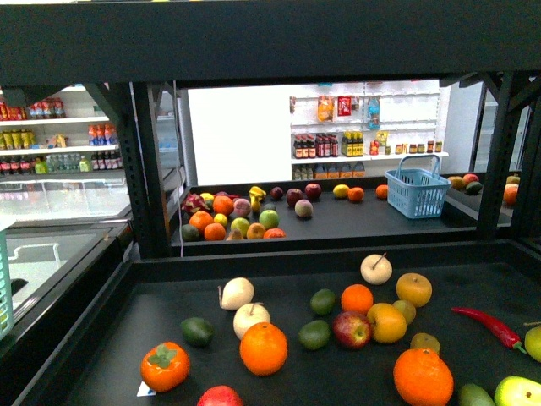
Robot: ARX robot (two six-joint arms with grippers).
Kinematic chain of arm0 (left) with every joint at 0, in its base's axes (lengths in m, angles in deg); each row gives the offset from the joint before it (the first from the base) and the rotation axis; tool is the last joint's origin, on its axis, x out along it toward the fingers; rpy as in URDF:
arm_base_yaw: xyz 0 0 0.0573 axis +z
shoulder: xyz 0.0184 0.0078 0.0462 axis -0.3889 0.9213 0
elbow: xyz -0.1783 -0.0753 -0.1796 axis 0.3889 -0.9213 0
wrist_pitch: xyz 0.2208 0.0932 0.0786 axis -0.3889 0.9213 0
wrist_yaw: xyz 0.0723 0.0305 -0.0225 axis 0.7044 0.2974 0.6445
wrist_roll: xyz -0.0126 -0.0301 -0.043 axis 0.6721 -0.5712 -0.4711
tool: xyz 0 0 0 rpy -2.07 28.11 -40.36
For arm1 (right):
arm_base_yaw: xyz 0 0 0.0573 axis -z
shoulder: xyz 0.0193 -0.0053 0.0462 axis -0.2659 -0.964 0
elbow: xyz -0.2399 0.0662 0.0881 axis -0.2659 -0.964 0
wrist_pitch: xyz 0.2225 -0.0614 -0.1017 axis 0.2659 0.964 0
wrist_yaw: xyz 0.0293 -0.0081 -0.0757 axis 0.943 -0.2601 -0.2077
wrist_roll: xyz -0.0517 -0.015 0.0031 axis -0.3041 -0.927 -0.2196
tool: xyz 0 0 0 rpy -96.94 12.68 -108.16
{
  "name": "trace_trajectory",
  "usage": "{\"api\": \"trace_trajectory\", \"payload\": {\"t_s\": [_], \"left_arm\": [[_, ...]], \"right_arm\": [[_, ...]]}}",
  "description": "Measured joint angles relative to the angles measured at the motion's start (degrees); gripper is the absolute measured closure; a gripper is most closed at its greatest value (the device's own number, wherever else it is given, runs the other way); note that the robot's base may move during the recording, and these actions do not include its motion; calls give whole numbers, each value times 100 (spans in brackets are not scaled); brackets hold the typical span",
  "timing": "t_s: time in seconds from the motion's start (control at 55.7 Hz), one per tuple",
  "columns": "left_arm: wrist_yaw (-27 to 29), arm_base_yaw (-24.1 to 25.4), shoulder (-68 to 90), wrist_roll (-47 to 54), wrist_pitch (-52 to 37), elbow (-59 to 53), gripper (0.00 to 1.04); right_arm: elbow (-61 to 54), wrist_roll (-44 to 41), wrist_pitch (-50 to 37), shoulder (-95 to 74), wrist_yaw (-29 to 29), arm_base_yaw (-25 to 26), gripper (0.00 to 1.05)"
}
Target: Pick lemon from shelf
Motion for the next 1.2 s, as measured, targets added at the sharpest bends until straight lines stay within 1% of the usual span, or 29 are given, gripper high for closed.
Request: {"api": "trace_trajectory", "payload": {"t_s": [0.036, 0.072, 0.09, 0.126, 0.144, 0.216, 0.251, 0.431, 0.485, 0.521, 1.204], "left_arm": [[680, -710, -632, 186, 195, -490, 47], [1191, -1261, -1082, 260, 282, -828, 55], [1281, -1493, -1314, 293, 317, -992, 61], [1318, -1659, -1696, 343, 345, -1272, 72], [1357, -1674, -1794, 352, 345, -1357, 75], [1436, -1692, -2155, 372, 221, -1825, 96], [1427, -1696, -2227, 376, 201, -1974, 102], [1432, -1700, -2667, 396, 179, -2413, 102], [1434, -1703, -3036, 396, 610, -2455, 102], [1434, -1703, -3257, 396, 715, -2511, 102], [1438, -1705, -3836, 400, 693, -3016, 102]], "right_arm": [[0, 0, 0, 0, -4, 0, 7], [0, 0, 0, 0, -13, 0, 7], [0, 0, 0, 0, -17, -2, 7], [0, 0, 0, 0, -17, -2, 7], [0, 0, 0, 0, -17, -2, 7], [0, 0, 0, 0, -15, -2, 7], [0, 0, 0, 0, -15, -2, 7], [0, 0, 0, 0, -15, -2, 7], [0, 0, 0, 0, -15, -2, 7], [0, 0, 0, 0, -17, -2, 7], [0, 0, 2, 0, -15, -2, 7]]}}
